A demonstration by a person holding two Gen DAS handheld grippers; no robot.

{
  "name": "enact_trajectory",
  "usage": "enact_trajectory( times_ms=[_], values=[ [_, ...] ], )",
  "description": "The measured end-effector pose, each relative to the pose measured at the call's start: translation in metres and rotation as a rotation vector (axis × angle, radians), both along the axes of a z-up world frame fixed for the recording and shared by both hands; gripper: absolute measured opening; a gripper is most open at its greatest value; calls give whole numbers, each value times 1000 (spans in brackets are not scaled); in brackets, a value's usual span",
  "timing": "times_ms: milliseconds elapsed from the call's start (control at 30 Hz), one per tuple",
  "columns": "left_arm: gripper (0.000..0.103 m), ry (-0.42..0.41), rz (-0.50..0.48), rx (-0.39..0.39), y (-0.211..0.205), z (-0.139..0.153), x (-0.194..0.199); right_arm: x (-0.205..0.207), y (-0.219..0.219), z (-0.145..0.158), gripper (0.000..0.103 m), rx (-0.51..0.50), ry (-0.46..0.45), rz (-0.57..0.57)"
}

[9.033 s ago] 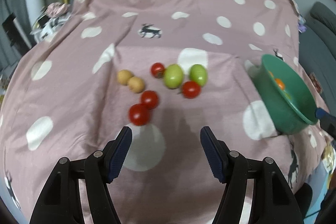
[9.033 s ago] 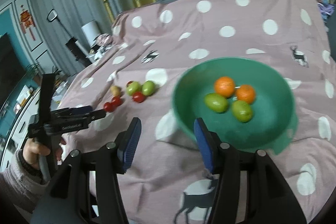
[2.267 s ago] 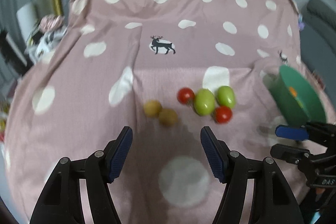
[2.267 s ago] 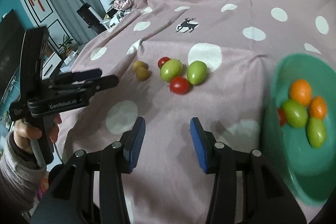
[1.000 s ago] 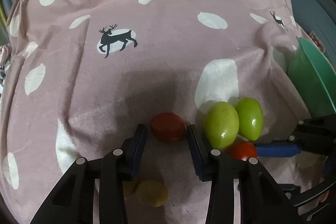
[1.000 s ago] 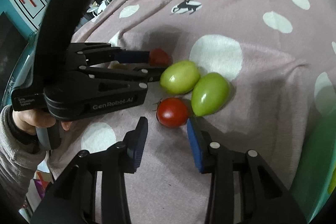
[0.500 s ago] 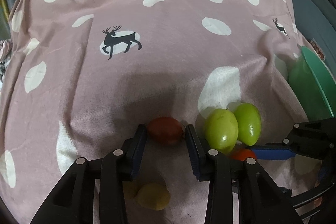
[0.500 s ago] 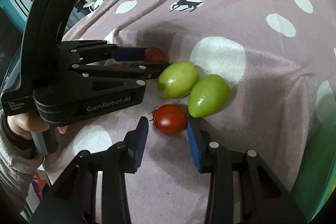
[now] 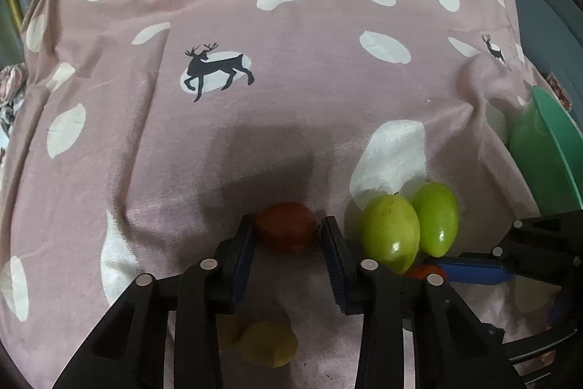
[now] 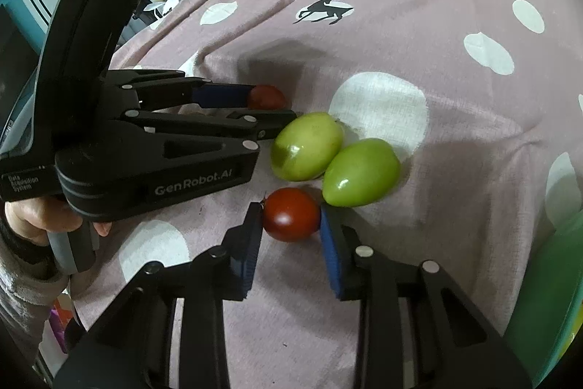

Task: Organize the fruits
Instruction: 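Grasp a red tomato with the left tool while the right tool grasps another, then carry both red tomatoes over the green bowl and open both tools inside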

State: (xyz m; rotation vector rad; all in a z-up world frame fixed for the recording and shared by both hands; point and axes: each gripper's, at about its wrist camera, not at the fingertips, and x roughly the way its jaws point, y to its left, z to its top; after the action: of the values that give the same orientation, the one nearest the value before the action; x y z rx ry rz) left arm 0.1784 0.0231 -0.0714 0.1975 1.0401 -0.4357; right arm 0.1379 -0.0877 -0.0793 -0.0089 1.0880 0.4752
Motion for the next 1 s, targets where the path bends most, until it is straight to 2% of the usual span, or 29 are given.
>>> enact_trajectory(
  times_ms=[233,400,600,733,1000],
  values=[
    [35,-21,-6,8,1,7,-9,-12,-2,4,32,17,-16,4],
    [35,-45,-8,-9,4,19,-23,-32,-10,20,32,59,-50,13],
    [35,-88,-2,-45,8,43,-56,-61,-22,31,32,91,-67,17],
    [35,-82,-2,-76,3,50,-77,-80,-30,38,32,105,-89,17],
    [35,-96,-1,-78,-18,63,-119,-118,-59,57,32,91,-154,-20]
  ],
)
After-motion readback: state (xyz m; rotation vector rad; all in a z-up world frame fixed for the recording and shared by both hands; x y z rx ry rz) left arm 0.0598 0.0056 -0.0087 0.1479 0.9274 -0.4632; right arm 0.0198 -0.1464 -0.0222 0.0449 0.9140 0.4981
